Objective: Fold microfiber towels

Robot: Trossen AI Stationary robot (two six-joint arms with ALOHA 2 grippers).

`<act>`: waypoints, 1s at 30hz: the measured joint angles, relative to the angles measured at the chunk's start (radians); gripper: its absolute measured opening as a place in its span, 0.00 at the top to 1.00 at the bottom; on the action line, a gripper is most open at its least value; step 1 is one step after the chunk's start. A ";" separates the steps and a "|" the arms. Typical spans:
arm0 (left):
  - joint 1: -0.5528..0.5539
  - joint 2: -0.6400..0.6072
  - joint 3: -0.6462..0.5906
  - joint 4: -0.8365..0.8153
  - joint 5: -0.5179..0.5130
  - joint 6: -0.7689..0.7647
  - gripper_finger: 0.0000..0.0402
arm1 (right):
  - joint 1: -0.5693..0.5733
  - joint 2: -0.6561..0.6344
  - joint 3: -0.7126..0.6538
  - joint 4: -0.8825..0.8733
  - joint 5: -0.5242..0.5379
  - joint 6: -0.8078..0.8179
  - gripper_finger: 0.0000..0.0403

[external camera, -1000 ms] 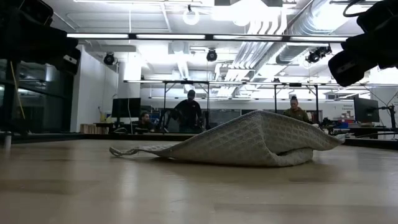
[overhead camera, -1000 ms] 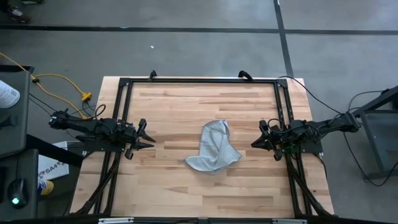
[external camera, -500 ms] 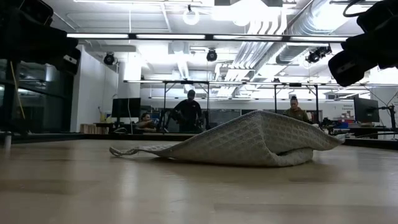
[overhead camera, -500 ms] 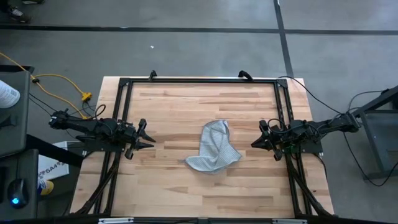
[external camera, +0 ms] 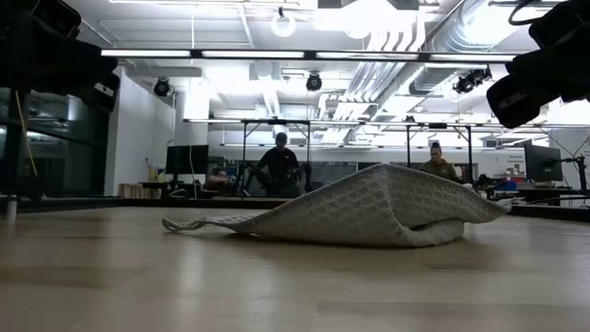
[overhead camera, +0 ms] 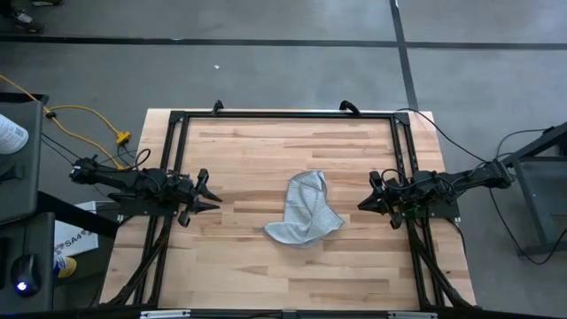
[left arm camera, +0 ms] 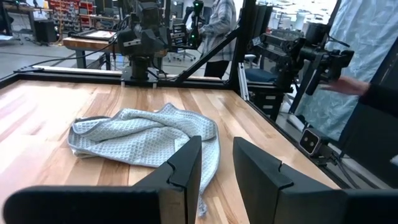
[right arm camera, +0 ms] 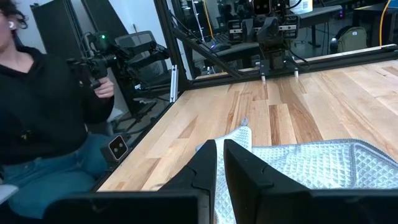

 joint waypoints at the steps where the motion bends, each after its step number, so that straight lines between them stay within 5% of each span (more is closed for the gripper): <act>1: 0.000 0.000 0.001 0.005 -0.001 -0.013 0.77 | 0.000 0.000 0.000 0.000 0.000 0.000 0.94; 15: 0.000 0.000 0.057 0.009 -0.105 -0.050 0.77 | 0.000 0.000 0.000 0.024 0.000 0.053 0.94; 25: 0.000 0.002 0.059 0.115 -0.187 -0.068 0.77 | 0.000 0.000 -0.001 0.357 0.007 -0.066 0.94; 30: 0.000 0.071 0.103 0.112 -0.285 -0.054 0.77 | -0.004 0.000 0.011 0.406 0.209 -0.111 0.94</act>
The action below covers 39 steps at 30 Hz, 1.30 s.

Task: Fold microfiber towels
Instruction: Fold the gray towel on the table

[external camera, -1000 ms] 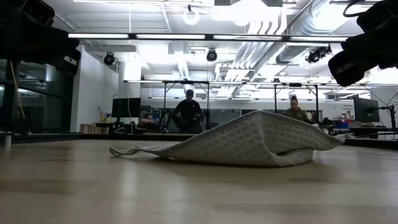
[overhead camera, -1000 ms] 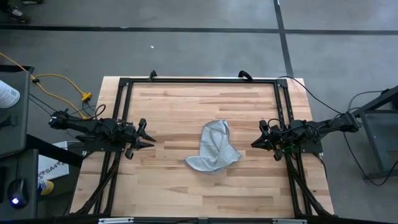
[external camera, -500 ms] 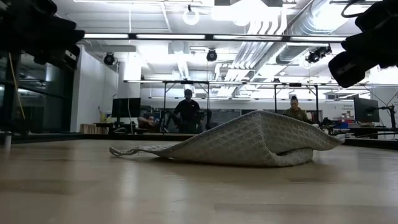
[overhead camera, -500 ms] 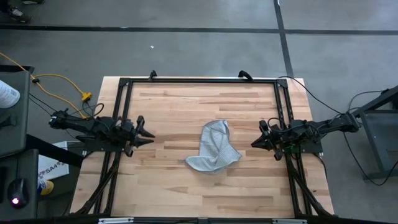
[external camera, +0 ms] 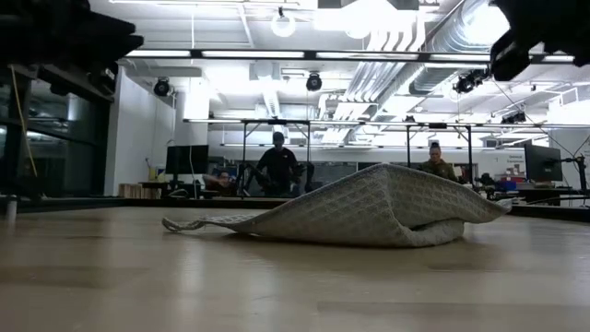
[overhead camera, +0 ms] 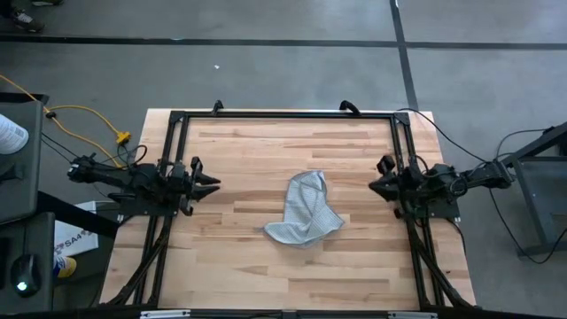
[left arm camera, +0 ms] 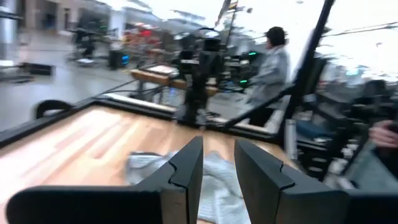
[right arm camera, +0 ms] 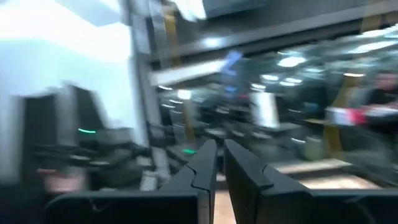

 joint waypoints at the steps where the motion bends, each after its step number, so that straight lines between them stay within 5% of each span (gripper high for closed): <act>1: 0.000 0.028 0.020 -0.003 -0.016 0.010 0.77 | -0.004 0.005 0.010 -0.029 0.035 -0.012 0.94; 6: 0.000 0.215 0.173 -0.015 -0.033 0.103 0.77 | -0.043 0.085 0.056 -0.108 0.128 -0.023 0.94; 14: 0.001 0.645 0.501 -0.225 -0.087 0.234 0.77 | -0.113 0.397 0.201 -0.146 0.097 0.006 0.94; 20: 0.000 0.892 0.612 -0.225 -0.010 0.324 0.77 | -0.129 0.666 0.381 -0.243 0.042 -0.036 0.94; 29: 0.000 1.052 0.621 -0.222 0.162 0.361 0.77 | -0.065 0.979 0.664 -0.657 -0.017 -0.053 0.94; 39: -0.004 1.141 0.622 -0.211 0.236 0.316 0.77 | 0.114 1.165 0.739 -0.745 0.116 -0.157 0.94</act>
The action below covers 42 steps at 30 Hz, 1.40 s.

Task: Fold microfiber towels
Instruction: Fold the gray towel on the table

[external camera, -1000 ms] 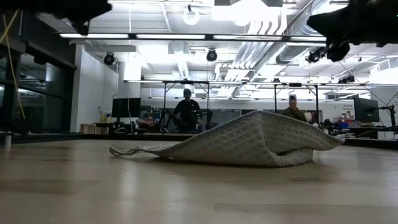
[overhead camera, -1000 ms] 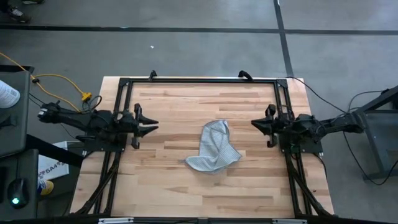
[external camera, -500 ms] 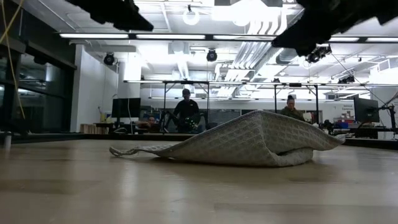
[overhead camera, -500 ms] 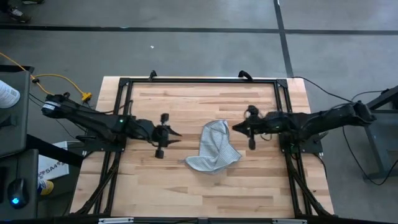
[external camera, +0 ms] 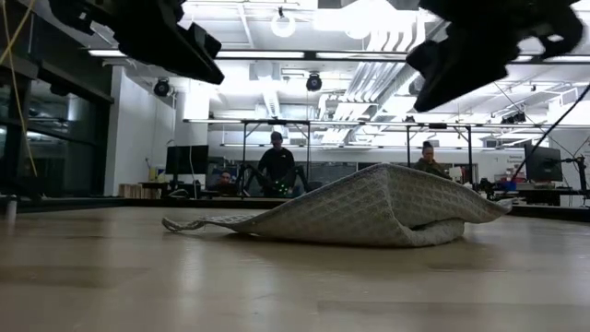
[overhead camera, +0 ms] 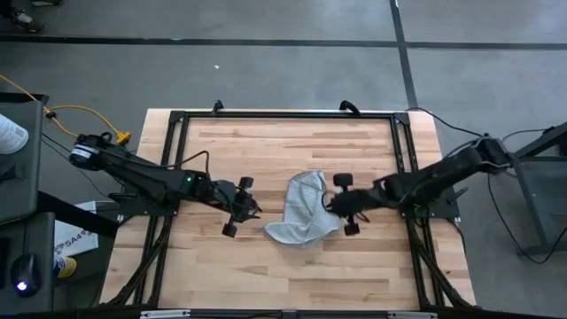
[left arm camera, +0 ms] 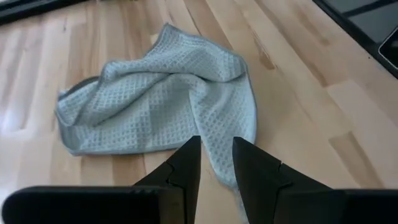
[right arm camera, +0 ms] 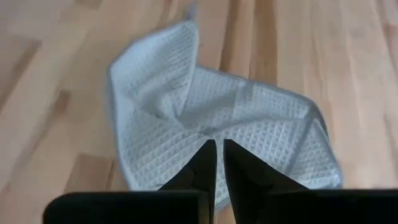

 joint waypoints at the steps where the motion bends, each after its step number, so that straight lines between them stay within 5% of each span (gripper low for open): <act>1: -0.008 0.005 0.000 -0.004 -0.001 -0.010 0.77 | 0.027 0.008 0.000 0.001 0.037 -0.015 0.94; 12: -0.176 0.030 0.000 0.003 -0.202 -0.038 0.84 | 0.236 0.068 0.000 -0.012 0.273 0.167 0.94; 19: -0.194 0.146 -0.001 -0.007 -0.227 -0.084 0.94 | 0.268 0.181 0.000 -0.053 0.269 0.218 0.94; 28: -0.194 0.212 0.000 0.046 -0.179 -0.155 0.90 | 0.306 0.210 0.000 -0.051 0.246 0.295 0.93; 42: -0.194 0.252 -0.001 0.061 -0.187 -0.177 0.83 | 0.322 0.210 0.000 -0.200 0.251 0.396 0.69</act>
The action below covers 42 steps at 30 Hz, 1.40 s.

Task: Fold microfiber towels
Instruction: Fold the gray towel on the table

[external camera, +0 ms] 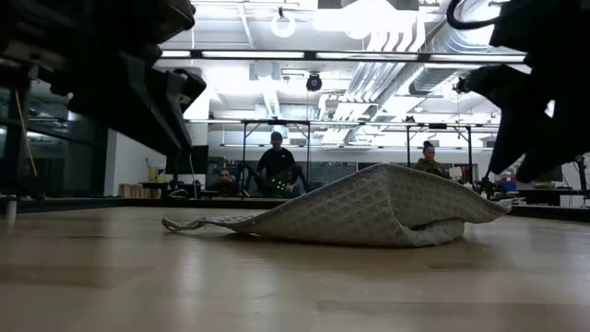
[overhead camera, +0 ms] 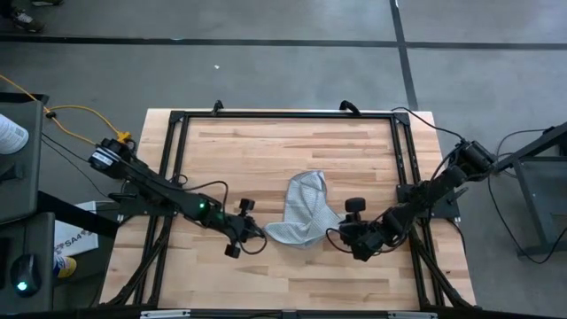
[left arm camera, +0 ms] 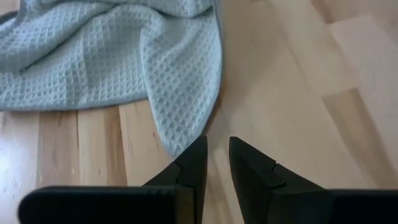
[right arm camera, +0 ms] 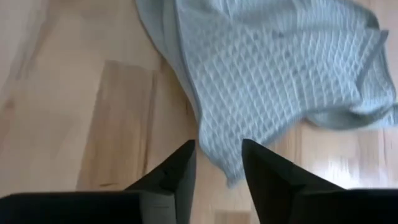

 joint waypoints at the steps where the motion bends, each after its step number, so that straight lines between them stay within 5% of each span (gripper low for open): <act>1: 0.000 0.009 0.001 0.002 0.000 -0.004 0.83 | 0.000 0.000 0.000 -0.007 0.000 0.005 0.68; 10: 0.000 0.036 0.000 0.033 -0.003 -0.023 0.83 | 0.006 0.001 0.000 -0.033 0.001 -0.021 0.69; 17: -0.008 0.036 0.000 0.037 -0.004 -0.040 0.83 | 0.036 0.129 0.000 -0.032 0.006 -0.099 0.70; 22: -0.007 0.036 0.000 0.040 -0.006 -0.070 0.83 | 0.073 0.203 0.001 -0.036 0.110 -0.102 0.70; 30: -0.007 0.036 0.032 0.030 -0.007 -0.077 0.83 | 0.092 0.197 0.000 -0.032 0.211 -0.099 0.70; 42: -0.007 0.035 0.060 -0.025 -0.008 -0.075 0.83 | 0.099 0.197 0.000 -0.018 0.206 -0.027 0.70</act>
